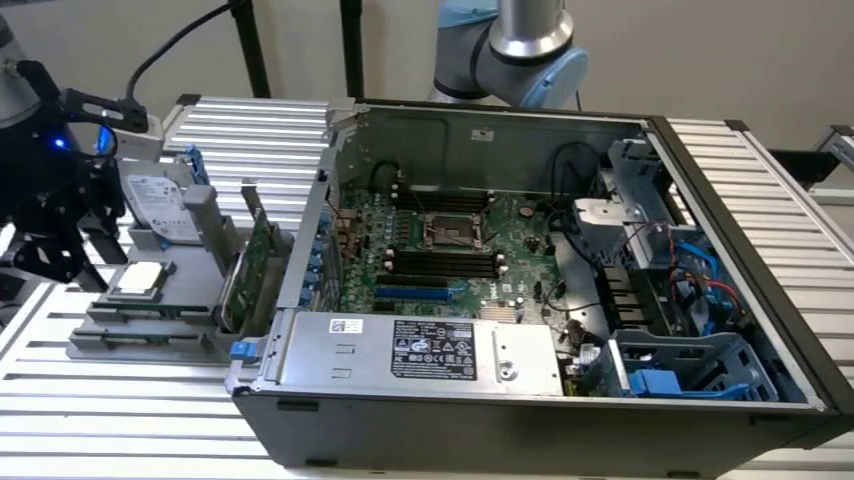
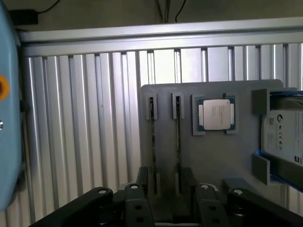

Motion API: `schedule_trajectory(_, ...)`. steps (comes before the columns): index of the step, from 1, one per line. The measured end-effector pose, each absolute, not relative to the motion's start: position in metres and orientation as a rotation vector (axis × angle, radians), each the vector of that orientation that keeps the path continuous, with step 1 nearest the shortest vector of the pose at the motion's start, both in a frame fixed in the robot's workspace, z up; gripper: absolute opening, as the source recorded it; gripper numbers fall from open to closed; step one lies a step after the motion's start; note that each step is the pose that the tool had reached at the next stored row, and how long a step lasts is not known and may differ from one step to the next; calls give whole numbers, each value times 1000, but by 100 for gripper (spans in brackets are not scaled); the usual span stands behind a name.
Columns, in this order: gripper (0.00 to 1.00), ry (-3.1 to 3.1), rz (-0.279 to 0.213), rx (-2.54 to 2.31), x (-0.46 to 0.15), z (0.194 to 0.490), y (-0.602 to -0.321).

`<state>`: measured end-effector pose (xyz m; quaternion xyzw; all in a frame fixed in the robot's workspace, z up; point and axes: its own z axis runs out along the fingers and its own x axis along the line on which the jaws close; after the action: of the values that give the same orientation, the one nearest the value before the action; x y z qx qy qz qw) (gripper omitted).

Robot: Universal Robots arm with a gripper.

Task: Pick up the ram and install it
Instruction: 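Pick up the ram and move it above insertion slot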

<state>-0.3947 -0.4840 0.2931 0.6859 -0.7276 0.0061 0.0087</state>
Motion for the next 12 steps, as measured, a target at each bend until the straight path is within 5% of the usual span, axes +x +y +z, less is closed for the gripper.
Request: schedule_trajectory(12,100,-2272,17,2142,-390,271,-490)
